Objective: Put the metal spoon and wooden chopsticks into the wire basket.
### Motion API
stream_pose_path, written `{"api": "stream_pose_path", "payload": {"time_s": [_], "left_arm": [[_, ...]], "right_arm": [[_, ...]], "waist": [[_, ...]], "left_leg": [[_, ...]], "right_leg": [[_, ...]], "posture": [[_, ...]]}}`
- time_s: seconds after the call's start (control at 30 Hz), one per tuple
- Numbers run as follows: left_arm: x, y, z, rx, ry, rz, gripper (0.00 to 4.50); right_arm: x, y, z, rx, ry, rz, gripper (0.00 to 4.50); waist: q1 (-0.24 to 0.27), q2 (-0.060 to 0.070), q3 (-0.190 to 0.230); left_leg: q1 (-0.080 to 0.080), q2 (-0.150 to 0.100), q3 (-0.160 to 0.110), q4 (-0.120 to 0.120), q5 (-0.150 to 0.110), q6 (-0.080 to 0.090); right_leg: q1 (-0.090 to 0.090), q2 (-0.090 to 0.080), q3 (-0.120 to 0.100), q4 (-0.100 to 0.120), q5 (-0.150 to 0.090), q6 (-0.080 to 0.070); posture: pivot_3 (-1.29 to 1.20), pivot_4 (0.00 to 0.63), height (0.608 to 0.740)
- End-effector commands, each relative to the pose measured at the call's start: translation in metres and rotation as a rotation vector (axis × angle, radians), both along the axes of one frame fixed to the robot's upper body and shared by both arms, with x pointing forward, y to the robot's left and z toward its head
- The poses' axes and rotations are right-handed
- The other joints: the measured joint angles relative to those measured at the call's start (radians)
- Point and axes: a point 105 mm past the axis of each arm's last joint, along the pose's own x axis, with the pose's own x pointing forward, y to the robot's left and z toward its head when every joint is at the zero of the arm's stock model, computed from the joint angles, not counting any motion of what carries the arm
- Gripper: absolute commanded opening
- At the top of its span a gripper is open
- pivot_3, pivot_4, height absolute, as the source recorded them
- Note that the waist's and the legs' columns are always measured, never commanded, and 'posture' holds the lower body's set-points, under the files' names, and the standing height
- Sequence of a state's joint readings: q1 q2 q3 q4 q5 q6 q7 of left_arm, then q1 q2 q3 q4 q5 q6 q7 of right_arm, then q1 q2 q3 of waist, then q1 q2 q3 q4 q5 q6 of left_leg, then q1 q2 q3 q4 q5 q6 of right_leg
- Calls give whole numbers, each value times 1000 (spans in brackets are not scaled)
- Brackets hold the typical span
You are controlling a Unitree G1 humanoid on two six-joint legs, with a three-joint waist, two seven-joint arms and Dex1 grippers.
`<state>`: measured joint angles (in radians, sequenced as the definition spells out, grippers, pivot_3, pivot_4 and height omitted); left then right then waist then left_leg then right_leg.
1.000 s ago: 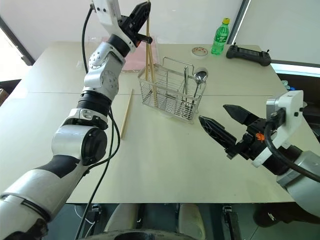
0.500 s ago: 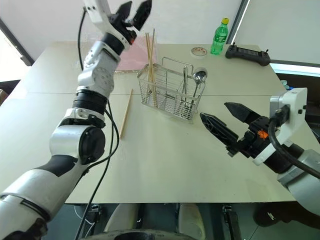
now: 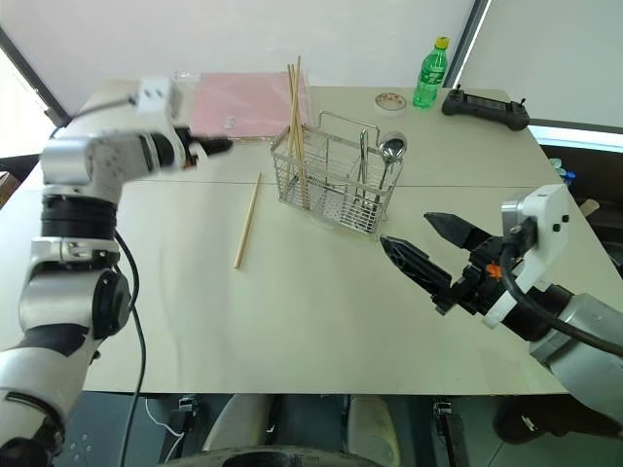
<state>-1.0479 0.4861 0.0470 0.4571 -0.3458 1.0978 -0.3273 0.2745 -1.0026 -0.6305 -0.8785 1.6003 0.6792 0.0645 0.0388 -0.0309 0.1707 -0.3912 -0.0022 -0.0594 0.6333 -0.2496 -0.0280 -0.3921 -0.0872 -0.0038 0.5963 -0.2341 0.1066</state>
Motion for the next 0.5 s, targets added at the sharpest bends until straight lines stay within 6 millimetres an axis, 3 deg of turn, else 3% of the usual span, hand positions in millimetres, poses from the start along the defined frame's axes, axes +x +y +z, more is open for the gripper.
{"api": "stream_pose_path", "payload": {"time_s": [0.03,0.2,0.37,0.5], "left_arm": [[-7,-16,17,37,-34,-59,4450],[-5,-23,-8,70,15,-69,4450],[10,-27,-33,102,39,-77,4450],[21,-41,-43,113,44,-106,4450]], "right_arm": [[-7,6,1,-30,-8,70,4500],[-17,12,1,-29,-1,131,4500],[-21,18,-1,-17,-4,138,4500],[-25,22,-2,-12,-3,147,4500]], "waist": [[0,0,0],[0,1,-1],[-1,1,-1],[0,1,0]], "left_leg": [[0,0,0,0,0,0],[1,0,0,-2,0,0],[1,0,1,-1,0,0],[1,0,1,0,0,0]], "right_leg": [[-1,0,0,0,0,0],[0,0,0,0,0,0],[0,0,0,0,0,-1],[0,-1,0,-1,1,-2]], "posture": [[0,150,721],[0,150,721],[0,150,721],[0,150,721]]}}
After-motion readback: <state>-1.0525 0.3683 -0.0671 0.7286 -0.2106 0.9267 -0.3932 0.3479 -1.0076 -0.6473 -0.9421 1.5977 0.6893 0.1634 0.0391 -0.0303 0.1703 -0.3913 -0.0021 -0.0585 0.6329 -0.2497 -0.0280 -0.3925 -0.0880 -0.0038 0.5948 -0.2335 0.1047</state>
